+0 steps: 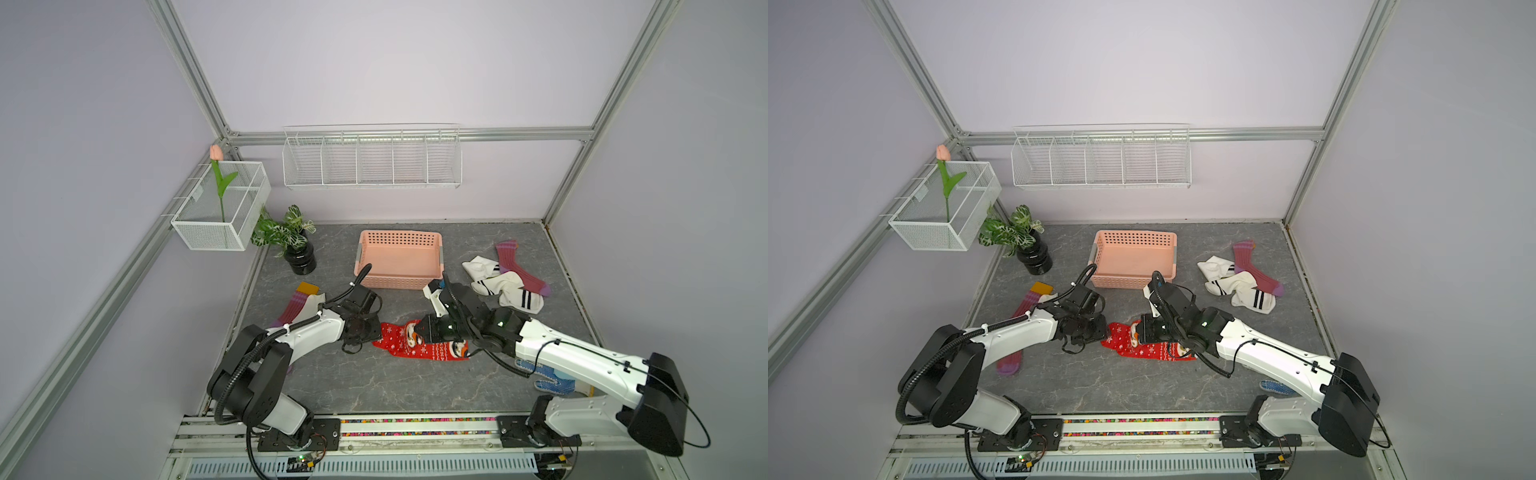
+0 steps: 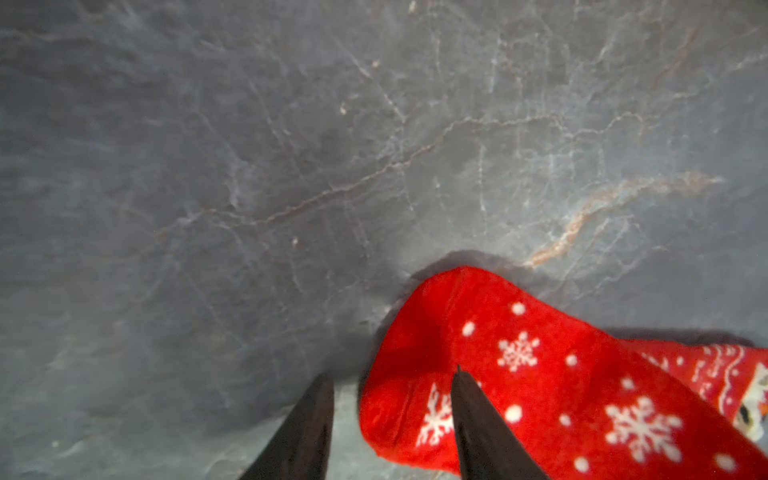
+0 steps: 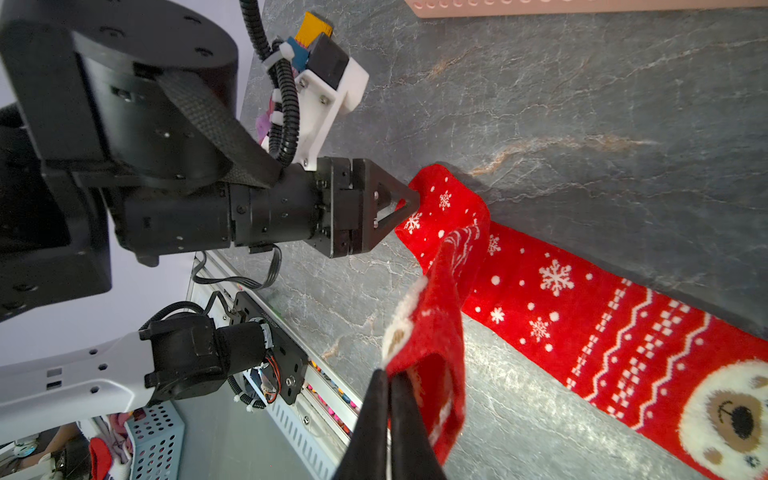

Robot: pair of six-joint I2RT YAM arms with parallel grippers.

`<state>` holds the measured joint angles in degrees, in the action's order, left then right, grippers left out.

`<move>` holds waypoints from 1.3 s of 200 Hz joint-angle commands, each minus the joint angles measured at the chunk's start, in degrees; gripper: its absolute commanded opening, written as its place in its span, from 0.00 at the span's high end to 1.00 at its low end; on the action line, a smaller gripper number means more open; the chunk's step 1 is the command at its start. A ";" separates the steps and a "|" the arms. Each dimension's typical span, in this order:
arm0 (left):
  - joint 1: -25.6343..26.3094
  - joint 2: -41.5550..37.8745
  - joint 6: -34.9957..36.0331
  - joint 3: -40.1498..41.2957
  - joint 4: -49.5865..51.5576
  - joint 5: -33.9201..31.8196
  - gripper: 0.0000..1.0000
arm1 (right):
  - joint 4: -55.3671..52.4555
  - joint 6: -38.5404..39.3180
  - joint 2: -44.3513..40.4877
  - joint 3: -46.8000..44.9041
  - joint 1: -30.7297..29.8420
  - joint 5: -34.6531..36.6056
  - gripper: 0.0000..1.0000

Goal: Place the socks together as a pair
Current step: Pick up the sock from the center of the board.

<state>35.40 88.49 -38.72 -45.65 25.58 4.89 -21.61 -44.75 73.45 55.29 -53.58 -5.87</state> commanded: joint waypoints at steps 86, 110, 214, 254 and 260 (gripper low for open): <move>6.64 7.16 -2.68 -2.16 6.25 -6.29 0.72 | 1.83 -1.12 -1.77 -1.97 0.46 0.32 0.93; 6.62 7.89 -2.56 -2.58 7.21 -7.09 0.88 | 1.88 -1.08 -2.10 -2.29 0.58 0.37 0.93; 6.66 -3.75 -4.85 -3.25 7.60 -3.47 1.00 | -0.98 2.44 -7.55 -4.30 2.77 2.18 0.93; 6.70 -6.77 -7.72 -1.74 3.69 2.13 1.00 | -2.91 4.59 -10.11 -4.57 4.77 0.35 0.93; 6.78 -6.98 -8.17 -1.57 3.41 2.58 1.00 | -3.49 4.95 -10.32 -4.57 5.08 0.34 0.93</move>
<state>41.76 82.50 -43.99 -48.90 30.85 3.57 -22.98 -42.28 64.95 51.64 -49.60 -4.49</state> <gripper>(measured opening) 0.045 0.072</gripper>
